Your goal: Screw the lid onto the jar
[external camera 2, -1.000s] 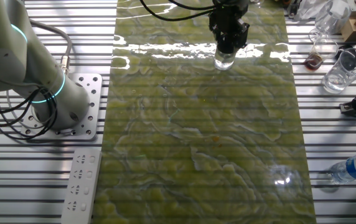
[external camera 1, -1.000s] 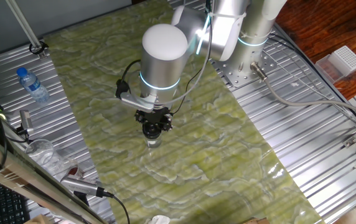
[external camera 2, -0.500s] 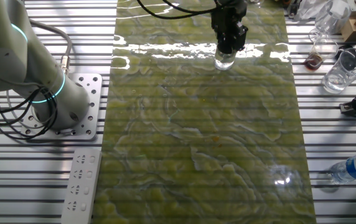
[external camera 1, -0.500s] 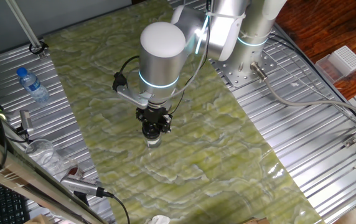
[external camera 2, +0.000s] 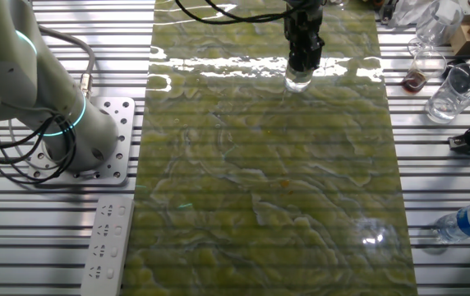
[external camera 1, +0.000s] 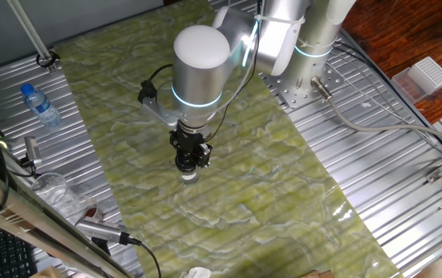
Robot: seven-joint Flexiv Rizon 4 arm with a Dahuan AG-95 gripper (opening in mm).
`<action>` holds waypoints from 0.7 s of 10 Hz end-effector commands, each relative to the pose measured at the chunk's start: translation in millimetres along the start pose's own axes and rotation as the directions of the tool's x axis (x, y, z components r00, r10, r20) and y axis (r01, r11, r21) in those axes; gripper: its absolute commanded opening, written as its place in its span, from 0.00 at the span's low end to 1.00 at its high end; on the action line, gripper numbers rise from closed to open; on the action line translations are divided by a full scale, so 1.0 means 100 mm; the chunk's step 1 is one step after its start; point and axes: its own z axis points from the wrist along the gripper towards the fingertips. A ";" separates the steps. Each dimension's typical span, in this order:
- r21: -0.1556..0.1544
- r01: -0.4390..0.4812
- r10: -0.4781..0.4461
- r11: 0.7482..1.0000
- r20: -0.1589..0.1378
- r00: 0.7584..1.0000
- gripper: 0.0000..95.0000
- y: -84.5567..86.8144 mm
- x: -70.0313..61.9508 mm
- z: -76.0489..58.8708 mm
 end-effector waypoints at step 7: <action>0.002 -0.323 0.323 0.946 0.002 0.946 0.40 0.01 0.01 0.06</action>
